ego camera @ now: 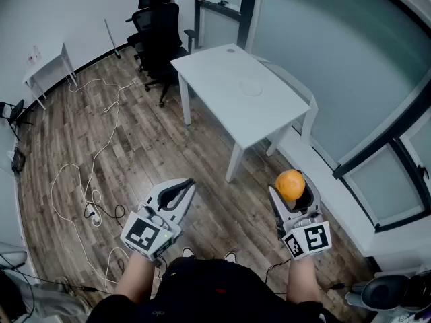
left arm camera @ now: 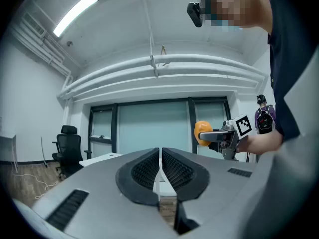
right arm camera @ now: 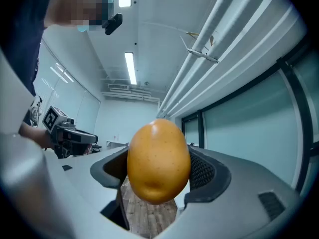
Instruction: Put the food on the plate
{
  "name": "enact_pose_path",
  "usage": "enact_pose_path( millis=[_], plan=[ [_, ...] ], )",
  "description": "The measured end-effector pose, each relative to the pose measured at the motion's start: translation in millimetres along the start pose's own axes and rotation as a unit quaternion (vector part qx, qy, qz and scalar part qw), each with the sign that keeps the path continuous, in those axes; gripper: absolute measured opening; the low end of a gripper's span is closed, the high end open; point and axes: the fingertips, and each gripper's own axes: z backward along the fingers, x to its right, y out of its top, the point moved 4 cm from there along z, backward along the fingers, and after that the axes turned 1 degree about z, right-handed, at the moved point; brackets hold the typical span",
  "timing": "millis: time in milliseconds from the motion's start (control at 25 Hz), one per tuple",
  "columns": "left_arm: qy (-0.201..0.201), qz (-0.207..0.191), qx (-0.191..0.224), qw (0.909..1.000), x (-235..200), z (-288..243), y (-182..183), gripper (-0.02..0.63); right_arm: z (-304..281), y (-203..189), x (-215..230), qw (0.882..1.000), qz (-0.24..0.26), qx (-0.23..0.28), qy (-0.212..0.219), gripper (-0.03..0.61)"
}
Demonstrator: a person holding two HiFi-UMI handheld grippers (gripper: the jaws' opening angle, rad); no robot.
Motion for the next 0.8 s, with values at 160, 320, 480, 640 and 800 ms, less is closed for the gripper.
enact_pose_path(
  millis=[160,320,480,640,800],
  plan=[
    [0.008,0.001,-0.011,0.9999,-3.4,2.8,6.5,0.035,-2.3,1.5,-5.7,1.000,0.002,-0.002,0.001,0.353],
    [0.006,0.005,-0.011,0.9999,0.6,3.1,4.5,0.035,0.7,-1.2,-5.3,1.000,0.001,-0.003,0.001,0.353],
    [0.006,0.005,-0.016,0.9998,-1.4,4.1,2.4,0.035,-1.1,-0.5,-6.8,1.000,0.001,-0.002,0.002,0.353],
    [0.001,0.008,-0.013,0.9999,-2.6,3.8,1.5,0.035,-2.1,-0.5,-8.2,1.000,-0.002,0.000,0.004,0.353],
    [-0.011,0.017,-0.012,0.9997,0.6,2.2,-1.4,0.035,-3.3,-3.5,-7.8,1.000,-0.004,-0.005,0.001,0.353]
  ],
)
